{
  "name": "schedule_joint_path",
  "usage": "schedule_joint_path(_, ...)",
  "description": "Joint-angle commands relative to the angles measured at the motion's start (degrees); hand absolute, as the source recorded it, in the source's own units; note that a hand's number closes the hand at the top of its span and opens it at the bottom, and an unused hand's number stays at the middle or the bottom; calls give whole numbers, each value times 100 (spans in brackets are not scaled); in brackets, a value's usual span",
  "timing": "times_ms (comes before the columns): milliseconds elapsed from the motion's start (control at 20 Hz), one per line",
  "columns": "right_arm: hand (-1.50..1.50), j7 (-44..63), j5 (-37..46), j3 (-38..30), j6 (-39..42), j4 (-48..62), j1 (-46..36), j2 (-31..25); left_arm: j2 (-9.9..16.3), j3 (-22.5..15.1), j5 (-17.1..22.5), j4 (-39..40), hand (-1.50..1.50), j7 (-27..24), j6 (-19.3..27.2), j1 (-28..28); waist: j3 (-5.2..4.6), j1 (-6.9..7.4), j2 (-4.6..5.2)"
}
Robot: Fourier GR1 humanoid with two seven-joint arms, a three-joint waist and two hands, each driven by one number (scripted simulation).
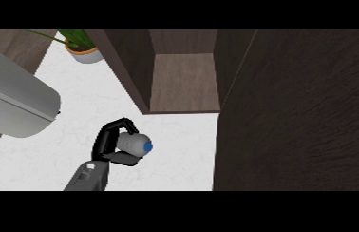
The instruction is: Pick up the bottled water, place it into the cabinet and close the cabinet
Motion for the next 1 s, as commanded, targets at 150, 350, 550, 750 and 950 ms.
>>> schedule_joint_path(150, -150, 45, -310, -359, 19, -560, 245, -259, -366, -1238, 1234, -844, 150, 1110, 710, -133, -47, -23, 9)
schedule_joint_path(350, -150, 9, -279, -343, -46, -505, 220, -209, -371, -1959, 1684, -1416, 150, 1957, 1421, -344, -49, -43, 21)
schedule_joint_path(550, -150, -104, -254, -288, -68, -485, 264, -166, -374, -2485, 2119, -1872, 150, 2704, 2186, -788, -51, -50, 31)
schedule_joint_path(750, -150, -144, -392, -495, 106, -834, 488, -401, -374, -2640, 2416, -1643, 150, 3037, 2927, -1616, -55, -164, 58)
schedule_joint_path(950, -150, -181, -258, -292, -60, -768, 481, -165, -375, -2764, 2679, -1112, 150, 3083, 3172, -1997, -57, -150, 81)
